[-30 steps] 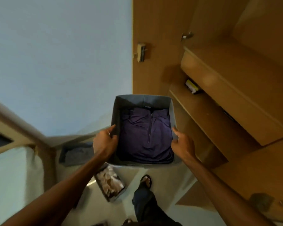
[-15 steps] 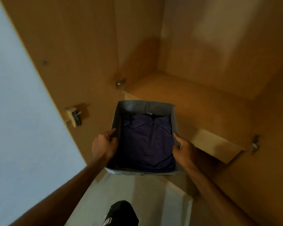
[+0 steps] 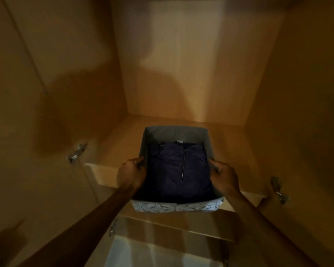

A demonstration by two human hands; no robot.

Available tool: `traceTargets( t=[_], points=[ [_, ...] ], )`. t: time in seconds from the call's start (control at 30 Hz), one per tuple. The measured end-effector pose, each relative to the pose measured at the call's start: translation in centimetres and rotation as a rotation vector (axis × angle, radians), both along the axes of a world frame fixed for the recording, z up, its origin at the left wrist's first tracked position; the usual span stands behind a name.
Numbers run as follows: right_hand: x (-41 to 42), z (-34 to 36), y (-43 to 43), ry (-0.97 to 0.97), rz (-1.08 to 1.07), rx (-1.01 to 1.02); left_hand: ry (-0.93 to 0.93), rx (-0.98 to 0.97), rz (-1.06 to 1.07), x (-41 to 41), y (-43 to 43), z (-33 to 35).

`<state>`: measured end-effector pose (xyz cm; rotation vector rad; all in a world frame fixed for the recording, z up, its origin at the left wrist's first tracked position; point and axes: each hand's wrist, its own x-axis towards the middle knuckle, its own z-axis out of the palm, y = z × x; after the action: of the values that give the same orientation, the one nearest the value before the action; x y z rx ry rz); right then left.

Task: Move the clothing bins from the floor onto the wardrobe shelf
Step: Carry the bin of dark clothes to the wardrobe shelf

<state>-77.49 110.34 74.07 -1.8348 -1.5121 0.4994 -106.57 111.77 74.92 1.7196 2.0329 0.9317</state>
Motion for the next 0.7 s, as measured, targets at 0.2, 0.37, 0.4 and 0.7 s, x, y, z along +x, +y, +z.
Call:
traceTargets(
  t=[0.2, 0.37, 0.4, 0.7],
  points=[
    [3.8, -1.0, 4.3, -0.027, -0.131, 0.005, 0.028, -0.036, -0.218, 3.4, 8.5, 0.2],
    [8.2, -0.4, 7.0, -0.078, -0.222, -0.070, -0.127, -0.195, -0.436, 7.9, 14.3, 0.2],
    [9.2, -0.4, 7.6, -0.070, -0.227, -0.084, -0.177, -0.290, -0.494, 8.8, 15.2, 0.3],
    [13.8, -1.9, 10.3, 0.083, -0.258, -0.100, 0.078, -0.468, -0.952, 10.7, 18.3, -1.8]
  ],
)
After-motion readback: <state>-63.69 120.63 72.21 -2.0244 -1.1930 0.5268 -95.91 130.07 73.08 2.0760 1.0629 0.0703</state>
